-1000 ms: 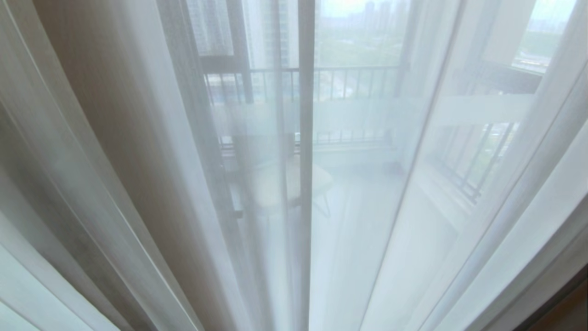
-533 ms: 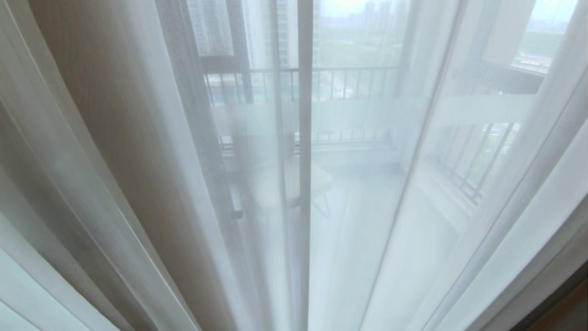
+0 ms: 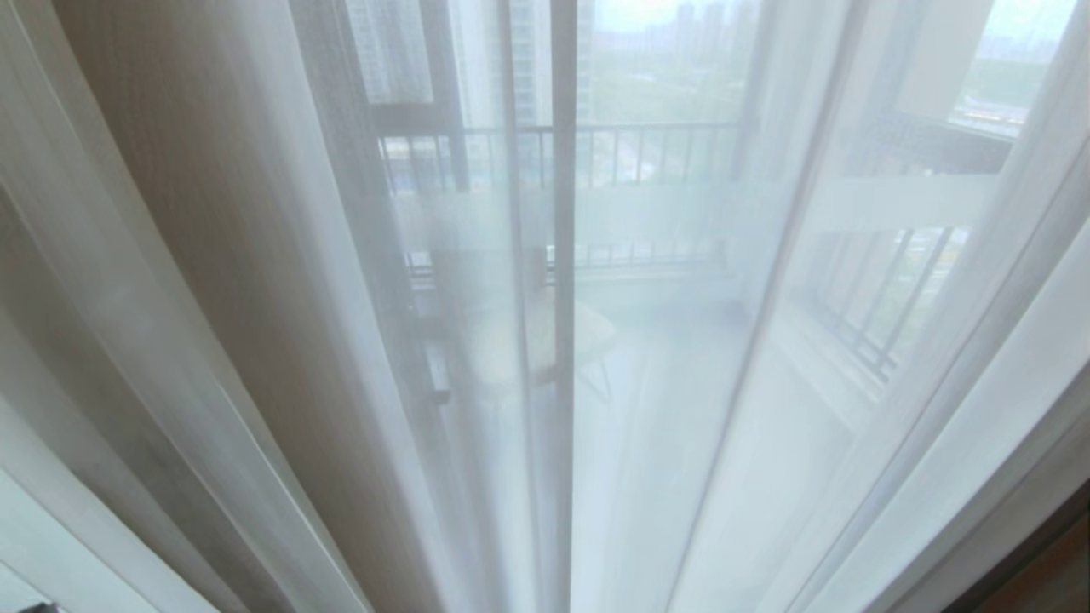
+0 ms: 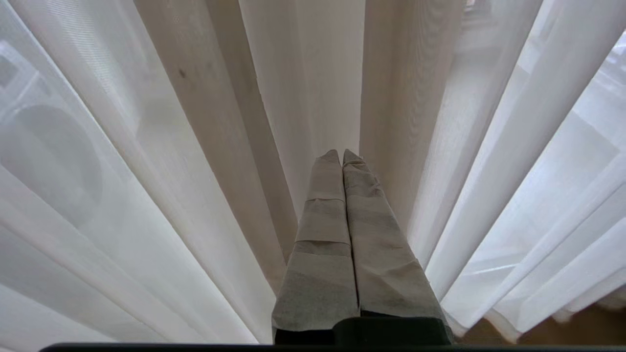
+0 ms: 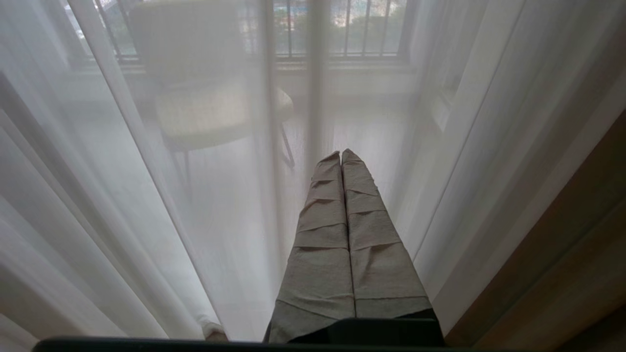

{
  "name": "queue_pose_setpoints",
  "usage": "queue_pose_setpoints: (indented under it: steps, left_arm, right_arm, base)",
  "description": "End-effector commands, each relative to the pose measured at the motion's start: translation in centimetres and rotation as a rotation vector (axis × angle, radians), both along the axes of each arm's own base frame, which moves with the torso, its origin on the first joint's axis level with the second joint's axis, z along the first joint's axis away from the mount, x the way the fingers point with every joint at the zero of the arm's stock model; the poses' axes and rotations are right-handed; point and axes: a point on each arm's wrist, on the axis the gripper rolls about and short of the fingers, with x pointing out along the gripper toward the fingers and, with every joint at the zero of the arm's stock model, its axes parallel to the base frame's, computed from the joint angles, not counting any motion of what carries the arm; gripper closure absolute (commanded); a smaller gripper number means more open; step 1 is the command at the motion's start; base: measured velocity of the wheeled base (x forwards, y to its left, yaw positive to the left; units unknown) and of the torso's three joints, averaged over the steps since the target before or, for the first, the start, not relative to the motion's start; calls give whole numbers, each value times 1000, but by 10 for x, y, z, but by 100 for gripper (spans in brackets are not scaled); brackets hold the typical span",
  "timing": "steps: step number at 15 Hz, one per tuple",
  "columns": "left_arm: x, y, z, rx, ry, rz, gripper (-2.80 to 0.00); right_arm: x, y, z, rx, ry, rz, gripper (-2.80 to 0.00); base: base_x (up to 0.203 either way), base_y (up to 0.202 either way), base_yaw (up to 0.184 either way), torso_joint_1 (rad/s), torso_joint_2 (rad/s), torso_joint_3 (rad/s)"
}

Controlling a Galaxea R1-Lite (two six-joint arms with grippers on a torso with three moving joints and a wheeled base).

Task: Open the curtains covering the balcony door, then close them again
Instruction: Close the outer curtains on both sides

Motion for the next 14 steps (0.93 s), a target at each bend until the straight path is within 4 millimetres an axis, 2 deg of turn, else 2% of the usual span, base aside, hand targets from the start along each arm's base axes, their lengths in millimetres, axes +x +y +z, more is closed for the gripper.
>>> queue_pose_setpoints:
  steps: [1, 2, 5, 14]
  left_arm:
    - [-1, -1, -32, -28, -16, 28, 0]
    - [-1, 0, -31, -56, -96, 62, 0]
    - [-12, 1, -39, -112, -181, 124, 0]
    - [-13, 2, -41, -118, -178, 130, 0]
  right_arm:
    - [0, 0, 0, 0, 0, 0, 0]
    - [0, 0, 0, 0, 0, 0, 0]
    - [0, 0, 0, 0, 0, -1, 0]
    - [0, 0, 0, 0, 0, 0, 0]
  base:
    - [0, 0, 0, 0, 0, 0]
    - [0, 0, 0, 0, 0, 0]
    - [0, 0, 0, 0, 0, 0]
    - [0, 0, 0, 0, 0, 0]
